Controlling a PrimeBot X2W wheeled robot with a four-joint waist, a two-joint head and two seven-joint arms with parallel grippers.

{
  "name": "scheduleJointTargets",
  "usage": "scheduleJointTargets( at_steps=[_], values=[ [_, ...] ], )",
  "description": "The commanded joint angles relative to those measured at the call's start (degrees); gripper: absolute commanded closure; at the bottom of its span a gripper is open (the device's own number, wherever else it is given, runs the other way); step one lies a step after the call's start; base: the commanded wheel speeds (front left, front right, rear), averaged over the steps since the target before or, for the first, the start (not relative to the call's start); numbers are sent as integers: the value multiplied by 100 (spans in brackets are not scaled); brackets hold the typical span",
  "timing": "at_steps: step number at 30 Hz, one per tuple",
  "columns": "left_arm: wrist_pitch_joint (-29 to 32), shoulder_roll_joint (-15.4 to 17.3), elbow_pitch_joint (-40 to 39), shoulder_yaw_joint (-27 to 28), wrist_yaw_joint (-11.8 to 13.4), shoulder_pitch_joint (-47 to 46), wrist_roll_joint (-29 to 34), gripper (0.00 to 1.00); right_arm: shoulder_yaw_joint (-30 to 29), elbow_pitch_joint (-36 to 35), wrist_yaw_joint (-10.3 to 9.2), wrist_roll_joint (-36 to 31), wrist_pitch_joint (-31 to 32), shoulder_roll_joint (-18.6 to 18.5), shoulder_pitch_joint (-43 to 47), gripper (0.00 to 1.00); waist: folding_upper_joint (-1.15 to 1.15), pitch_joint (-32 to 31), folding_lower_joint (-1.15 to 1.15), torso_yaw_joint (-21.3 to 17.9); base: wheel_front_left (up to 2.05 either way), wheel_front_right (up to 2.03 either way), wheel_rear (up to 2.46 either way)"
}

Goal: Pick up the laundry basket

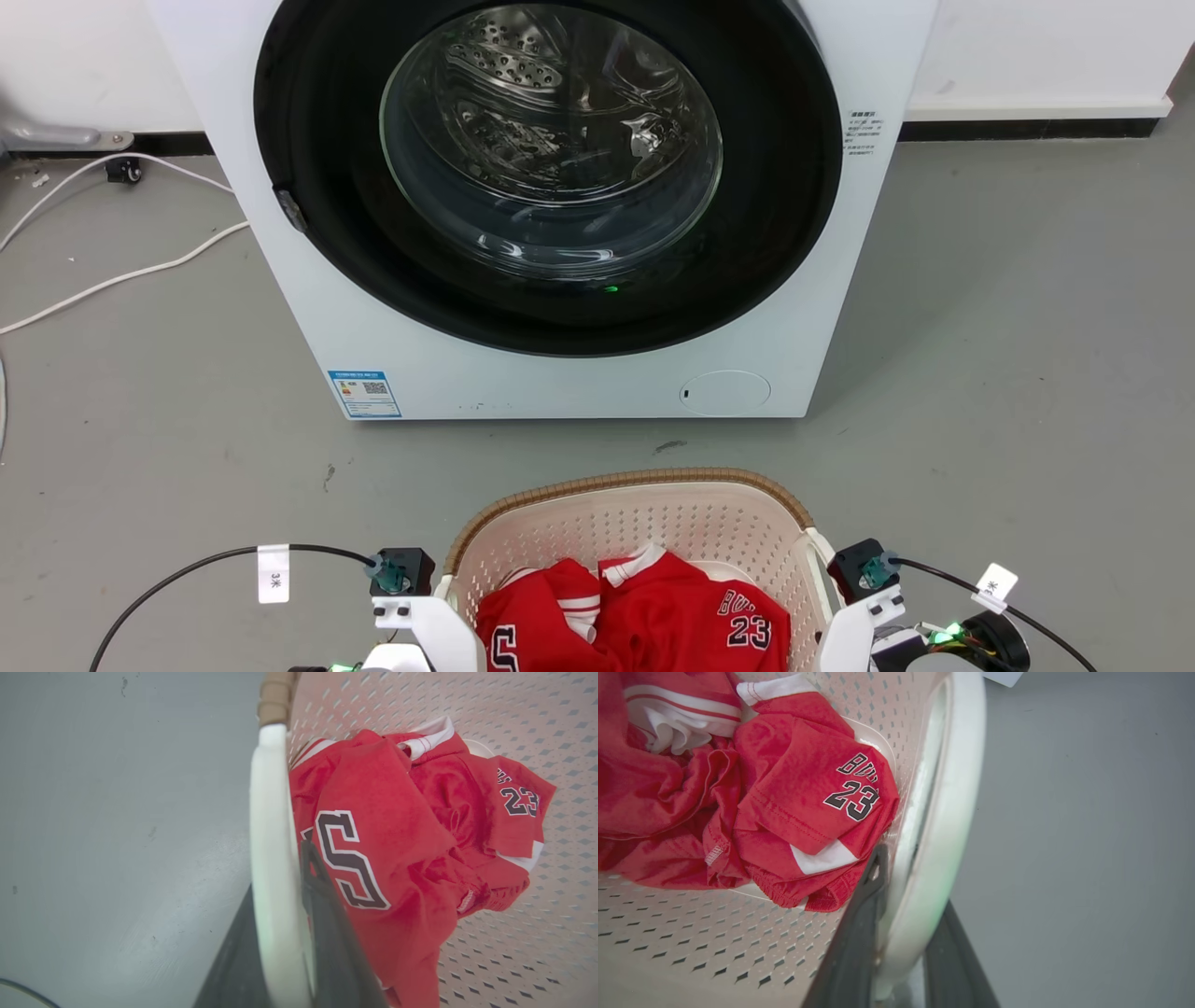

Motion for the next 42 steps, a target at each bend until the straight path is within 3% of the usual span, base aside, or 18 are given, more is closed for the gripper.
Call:
scheduleJointTargets(
  at_steps=[1,42],
  values=[
    [-44,-4,-31,-46,-72,-58,-15,100,94,2,16,36,-37,-8,3,100,0,-3,0,-8,0,0,0],
    [-236,55,107,-464,-71,-89,-453,100,833,122,16,821,-184,-33,-59,100,0,-16,0,-72,0,0,0]
  ],
)
